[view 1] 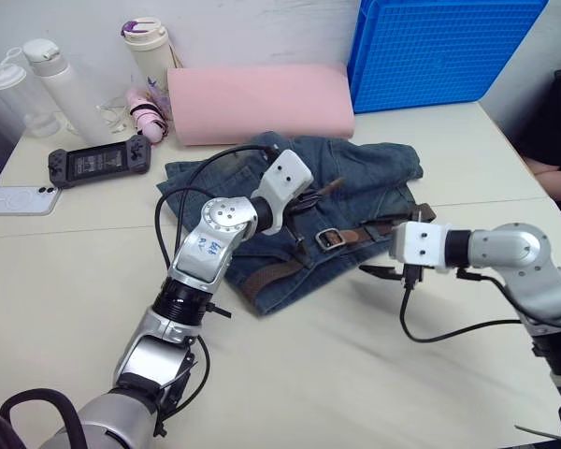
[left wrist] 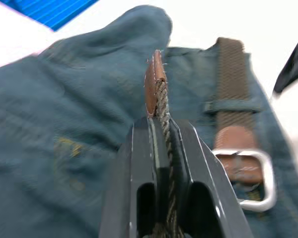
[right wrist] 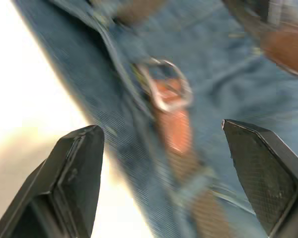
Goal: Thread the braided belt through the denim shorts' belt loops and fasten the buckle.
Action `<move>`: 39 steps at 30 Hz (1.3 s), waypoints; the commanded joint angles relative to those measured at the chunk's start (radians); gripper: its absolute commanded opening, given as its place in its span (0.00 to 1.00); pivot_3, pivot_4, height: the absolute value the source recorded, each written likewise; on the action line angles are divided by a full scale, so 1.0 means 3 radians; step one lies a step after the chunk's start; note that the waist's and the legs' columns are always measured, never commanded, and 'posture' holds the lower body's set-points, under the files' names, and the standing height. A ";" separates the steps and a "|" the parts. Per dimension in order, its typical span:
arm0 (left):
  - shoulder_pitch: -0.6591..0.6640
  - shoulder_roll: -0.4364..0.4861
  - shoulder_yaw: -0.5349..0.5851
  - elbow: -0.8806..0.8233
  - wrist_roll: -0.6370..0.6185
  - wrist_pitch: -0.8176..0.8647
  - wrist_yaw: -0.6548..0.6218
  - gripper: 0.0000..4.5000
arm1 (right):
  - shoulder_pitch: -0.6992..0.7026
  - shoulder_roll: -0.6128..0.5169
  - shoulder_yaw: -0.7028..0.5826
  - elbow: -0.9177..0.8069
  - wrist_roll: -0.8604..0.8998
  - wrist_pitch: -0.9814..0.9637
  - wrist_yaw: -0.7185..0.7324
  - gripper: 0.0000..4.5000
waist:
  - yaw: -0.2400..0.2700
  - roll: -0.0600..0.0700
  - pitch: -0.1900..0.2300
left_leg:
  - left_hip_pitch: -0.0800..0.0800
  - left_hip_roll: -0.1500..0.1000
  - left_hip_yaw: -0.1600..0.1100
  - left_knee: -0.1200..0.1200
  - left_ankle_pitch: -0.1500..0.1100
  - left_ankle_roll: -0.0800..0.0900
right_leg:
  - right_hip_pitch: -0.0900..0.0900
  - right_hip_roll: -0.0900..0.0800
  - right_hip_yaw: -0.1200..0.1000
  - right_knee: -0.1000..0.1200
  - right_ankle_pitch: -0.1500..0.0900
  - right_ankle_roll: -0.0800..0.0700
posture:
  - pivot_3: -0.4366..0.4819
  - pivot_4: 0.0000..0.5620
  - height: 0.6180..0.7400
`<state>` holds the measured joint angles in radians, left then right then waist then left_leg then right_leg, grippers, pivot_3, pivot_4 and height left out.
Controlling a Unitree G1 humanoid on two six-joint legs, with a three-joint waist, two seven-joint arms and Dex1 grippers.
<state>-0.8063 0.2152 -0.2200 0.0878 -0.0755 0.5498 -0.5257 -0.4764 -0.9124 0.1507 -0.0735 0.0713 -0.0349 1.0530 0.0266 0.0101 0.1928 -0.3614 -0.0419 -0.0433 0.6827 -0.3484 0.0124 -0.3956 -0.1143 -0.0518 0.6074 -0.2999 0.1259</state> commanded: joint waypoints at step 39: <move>0.0466 0.0372 -0.0198 -0.0577 0.0159 -0.0012 -0.0250 0.00 | -0.0459 0.0457 0.0101 0.0687 -0.0670 -0.0282 -0.0460 0.76 | -0.0013 -0.0002 -0.0002 | 0.0002 -0.0003 0.0000 0.0001 0.0000 0.0000 | -0.0001 0.0000 0.0005 0.0006 0.0001 0.0001 | 0.48 0.27 1.00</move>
<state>-0.6697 0.3294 -0.2803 -0.0357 -0.0334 0.5457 -0.6040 -0.5878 -0.7731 0.2210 0.1626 -0.1580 -0.1253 0.9064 0.0228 0.0096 0.1924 -0.3608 -0.0429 -0.0432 0.6831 -0.3483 0.0126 -0.3958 -0.1144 -0.0504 0.6092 -0.2996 0.1263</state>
